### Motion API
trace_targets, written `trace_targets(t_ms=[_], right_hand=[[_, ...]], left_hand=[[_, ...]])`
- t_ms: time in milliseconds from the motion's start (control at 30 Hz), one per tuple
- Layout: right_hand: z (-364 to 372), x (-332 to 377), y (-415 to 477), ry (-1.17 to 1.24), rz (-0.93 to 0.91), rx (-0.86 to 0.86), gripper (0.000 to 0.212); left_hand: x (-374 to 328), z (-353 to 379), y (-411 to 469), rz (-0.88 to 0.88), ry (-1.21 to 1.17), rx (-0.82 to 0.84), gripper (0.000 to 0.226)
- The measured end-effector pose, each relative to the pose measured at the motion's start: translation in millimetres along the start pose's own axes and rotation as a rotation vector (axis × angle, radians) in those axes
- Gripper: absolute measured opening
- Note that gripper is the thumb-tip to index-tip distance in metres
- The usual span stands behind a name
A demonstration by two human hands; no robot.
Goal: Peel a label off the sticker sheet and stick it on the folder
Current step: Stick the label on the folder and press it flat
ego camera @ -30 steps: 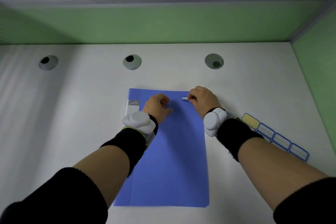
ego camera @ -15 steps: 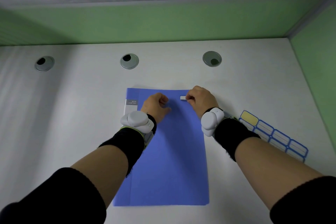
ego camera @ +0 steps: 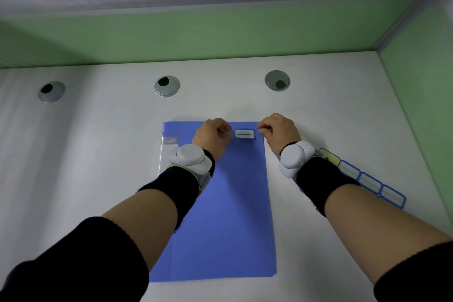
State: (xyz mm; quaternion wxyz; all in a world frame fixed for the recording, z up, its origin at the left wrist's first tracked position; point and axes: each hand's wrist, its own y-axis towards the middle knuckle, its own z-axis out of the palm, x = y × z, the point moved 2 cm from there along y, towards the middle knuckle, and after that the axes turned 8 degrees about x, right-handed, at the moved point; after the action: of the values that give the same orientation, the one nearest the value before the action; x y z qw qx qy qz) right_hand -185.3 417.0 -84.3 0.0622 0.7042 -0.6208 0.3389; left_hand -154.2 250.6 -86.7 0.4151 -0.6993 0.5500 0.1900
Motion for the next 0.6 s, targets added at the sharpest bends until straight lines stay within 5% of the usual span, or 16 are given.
trace_targets(t_ms=[600], right_hand=[[20.5,-1.2,10.5,0.170,0.052,0.001,0.015]], left_hand=[[-0.4,23.9,17.4,0.012,0.117,0.001,0.014]])
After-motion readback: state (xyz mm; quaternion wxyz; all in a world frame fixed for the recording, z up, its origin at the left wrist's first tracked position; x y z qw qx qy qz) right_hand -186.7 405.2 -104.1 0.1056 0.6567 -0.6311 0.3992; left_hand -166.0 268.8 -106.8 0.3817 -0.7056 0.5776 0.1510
